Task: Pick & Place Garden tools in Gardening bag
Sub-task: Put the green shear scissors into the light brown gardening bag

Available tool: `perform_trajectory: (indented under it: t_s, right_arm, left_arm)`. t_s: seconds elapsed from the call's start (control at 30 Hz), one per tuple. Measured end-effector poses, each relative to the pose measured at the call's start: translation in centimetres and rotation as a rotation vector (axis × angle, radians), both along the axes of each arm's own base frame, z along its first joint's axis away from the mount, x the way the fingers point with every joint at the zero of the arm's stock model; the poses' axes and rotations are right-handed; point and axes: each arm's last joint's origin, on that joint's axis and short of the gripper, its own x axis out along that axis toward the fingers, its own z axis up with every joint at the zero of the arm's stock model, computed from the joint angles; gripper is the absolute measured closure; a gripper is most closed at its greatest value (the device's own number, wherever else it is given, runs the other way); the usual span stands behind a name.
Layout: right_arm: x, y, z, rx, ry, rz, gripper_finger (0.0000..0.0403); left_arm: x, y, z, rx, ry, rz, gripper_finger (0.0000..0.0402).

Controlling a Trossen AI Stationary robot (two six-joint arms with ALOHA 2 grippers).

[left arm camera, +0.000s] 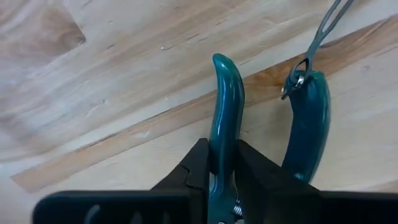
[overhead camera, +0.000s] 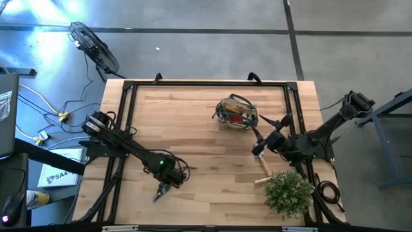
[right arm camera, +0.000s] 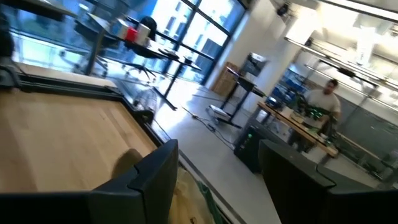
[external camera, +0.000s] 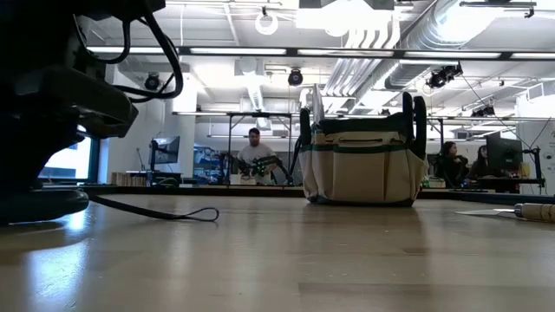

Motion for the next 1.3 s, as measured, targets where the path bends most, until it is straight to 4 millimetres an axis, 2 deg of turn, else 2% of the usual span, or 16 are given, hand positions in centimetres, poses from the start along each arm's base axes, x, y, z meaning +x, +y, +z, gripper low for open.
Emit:
perform_trajectory:
  t_s: [0.27, 0.33, 0.4, 0.6, 0.73, 0.9, 1.0, 1.13, 1.23, 1.3]
  right_arm:
    - [-0.3, 1.0, 0.0, -0.015, -0.004, 0.132, 0.019]
    - [-0.4, 1.2, 0.1, -0.028, 0.004, 0.152, 0.019]
    - [-0.4, 1.4, 0.1, -0.04, 0.004, 0.188, 0.019]
    - [-0.4, 1.6, 1.5, -0.052, -0.112, 0.339, 0.019]
    - [-0.8, 1.4, 2.7, 0.003, -0.241, 0.351, 0.019]
    - [-1.7, 2.0, 3.0, 0.05, -0.278, 0.371, 0.019]
    - [-2.4, 3.0, 3.0, 0.092, -0.3, 0.436, 0.019]
    - [-3.5, 4.3, 3.0, 0.152, -0.327, 0.526, 0.019]
    - [-4.3, 5.2, 3.0, 0.185, -0.341, 0.595, 0.019]
    - [-4.9, 5.7, 3.1, 0.212, -0.355, 0.645, 0.019]
  left_arm:
    - [0.0, 0.2, 0.2, 0.06, -0.011, -0.101, 0.0364]
    - [0.3, 0.7, 1.0, 0.146, -0.012, -0.147, 0.0364]
    - [0.3, 1.9, 2.2, 0.274, 0.051, -0.191, 0.0364]
    - [3.2, 6.1, 9.8, 0.492, 0.095, -0.366, 0.0364]
    - [5.5, 8.4, 16.9, 0.702, -0.046, -0.489, 0.0364]
    - [6.9, 9.5, 25.8, 1.007, -0.277, -0.59, 0.0364]
    - [7.4, 10.3, 30.0, 1.065, -0.438, -0.689, 0.0364]
    - [8.6, 12.7, 33.7, 1.0, -0.784, -0.89, 0.0364]
    - [9.2, 15.6, 34.3, 0.936, -0.951, -0.995, 0.0364]
    - [9.8, 17.8, 33.8, 0.886, -0.995, -1.012, 0.0364]
